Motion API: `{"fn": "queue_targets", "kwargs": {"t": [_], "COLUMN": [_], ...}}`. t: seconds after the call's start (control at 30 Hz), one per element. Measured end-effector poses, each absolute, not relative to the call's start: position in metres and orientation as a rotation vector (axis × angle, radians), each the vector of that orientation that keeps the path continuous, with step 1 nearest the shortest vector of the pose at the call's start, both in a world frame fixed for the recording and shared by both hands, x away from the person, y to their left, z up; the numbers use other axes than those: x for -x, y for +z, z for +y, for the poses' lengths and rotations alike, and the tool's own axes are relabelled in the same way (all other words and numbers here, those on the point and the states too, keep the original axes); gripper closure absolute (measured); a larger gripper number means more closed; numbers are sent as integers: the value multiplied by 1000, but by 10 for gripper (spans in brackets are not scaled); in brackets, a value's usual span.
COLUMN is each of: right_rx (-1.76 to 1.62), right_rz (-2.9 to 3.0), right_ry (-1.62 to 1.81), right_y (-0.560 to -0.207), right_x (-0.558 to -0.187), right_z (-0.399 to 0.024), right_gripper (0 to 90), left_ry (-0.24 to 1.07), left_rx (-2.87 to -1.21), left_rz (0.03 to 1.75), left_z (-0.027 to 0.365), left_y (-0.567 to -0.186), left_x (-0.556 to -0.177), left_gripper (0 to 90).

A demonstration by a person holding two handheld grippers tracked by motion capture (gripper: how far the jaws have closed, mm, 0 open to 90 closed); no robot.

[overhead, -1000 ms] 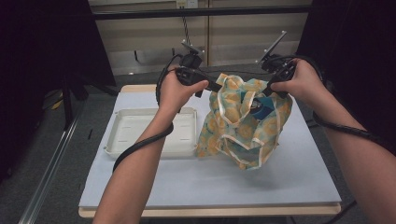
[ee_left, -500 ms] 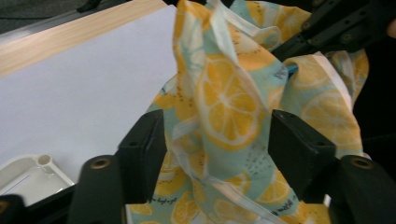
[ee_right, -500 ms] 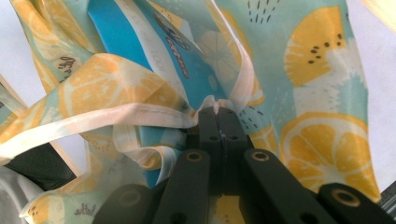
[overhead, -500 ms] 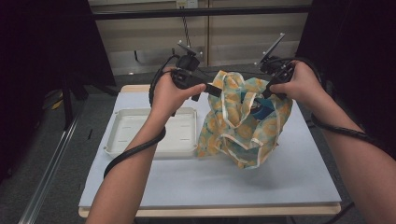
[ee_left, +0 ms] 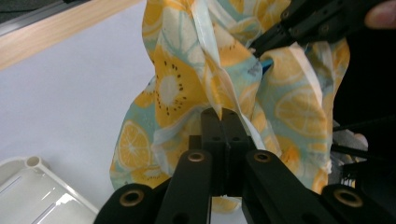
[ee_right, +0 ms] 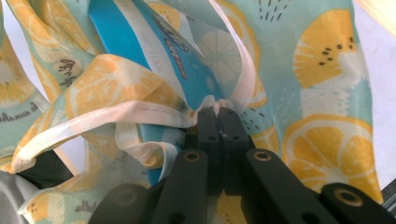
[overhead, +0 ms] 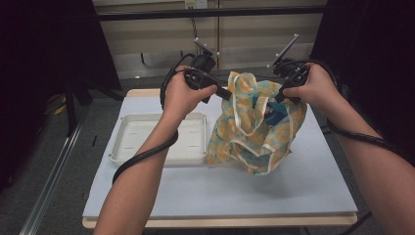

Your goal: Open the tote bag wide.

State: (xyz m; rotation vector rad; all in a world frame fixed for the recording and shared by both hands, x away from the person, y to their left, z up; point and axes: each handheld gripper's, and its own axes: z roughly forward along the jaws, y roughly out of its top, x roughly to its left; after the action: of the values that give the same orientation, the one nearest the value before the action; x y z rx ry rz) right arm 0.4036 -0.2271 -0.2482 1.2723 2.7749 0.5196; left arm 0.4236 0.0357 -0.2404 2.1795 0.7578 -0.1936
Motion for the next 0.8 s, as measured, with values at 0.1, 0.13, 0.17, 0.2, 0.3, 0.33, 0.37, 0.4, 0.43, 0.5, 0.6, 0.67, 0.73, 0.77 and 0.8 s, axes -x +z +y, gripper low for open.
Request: {"fn": "queue_targets", "kwargs": {"t": [0.1,0.13,0.17,0.2,0.3,0.33,0.37,0.4,0.43,0.5,0.6,0.67,0.73,0.77,0.8], "right_rx": [-1251,-1256,-1254,-1240,-1246,-1235,-1231,-1220,-1220,-1227,-1231,-1220,-1213,-1199,-1209], "right_rz": [2776,2771,2771,2771,2770,2769,2768,2768,2768,2758,2752,2750,2748,2744,2740], "right_ry": [520,527,535,527,530,519,516,508,508,516,519,512,509,515,511], "right_y": [-245,-244,-244,-243,-240,-239,-239,-238,-238,-236,-229,-227,-222,-221,-218], "right_x": [-403,-403,-403,-403,-402,-402,-402,-402,-402,-402,-399,-399,-397,-396,-395], "right_z": [-229,-229,-230,-231,-231,-232,-232,-232,-232,-233,-235,-236,-236,-237,-237], "right_gripper": [849,845,834,819,779,741,726,706,706,650,600,588,562,547,540], "left_ry": [-191,-193,-186,-171,-145,-146,-139,-139,-138,-148,-158,-165,-170,-176,-181], "left_rx": [-2163,-2155,-2137,-2141,-2099,-2077,-2086,-2086,-2081,-2082,-2101,-2103,-2115,-2111,-2114], "left_rz": [755,749,753,754,775,783,799,799,813,829,847,864,874,890,894], "left_z": [33,32,31,30,26,24,20,20,17,14,9,5,4,2,1], "left_y": [-236,-235,-234,-232,-231,-233,-236,-236,-238,-245,-254,-260,-265,-267,-269], "left_x": [-424,-425,-426,-427,-432,-434,-438,-438,-440,-445,-450,-452,-454,-455,-455], "left_gripper": [900,900,900,900,900,900,900,900,900,900,900,900,900,900,900]}}
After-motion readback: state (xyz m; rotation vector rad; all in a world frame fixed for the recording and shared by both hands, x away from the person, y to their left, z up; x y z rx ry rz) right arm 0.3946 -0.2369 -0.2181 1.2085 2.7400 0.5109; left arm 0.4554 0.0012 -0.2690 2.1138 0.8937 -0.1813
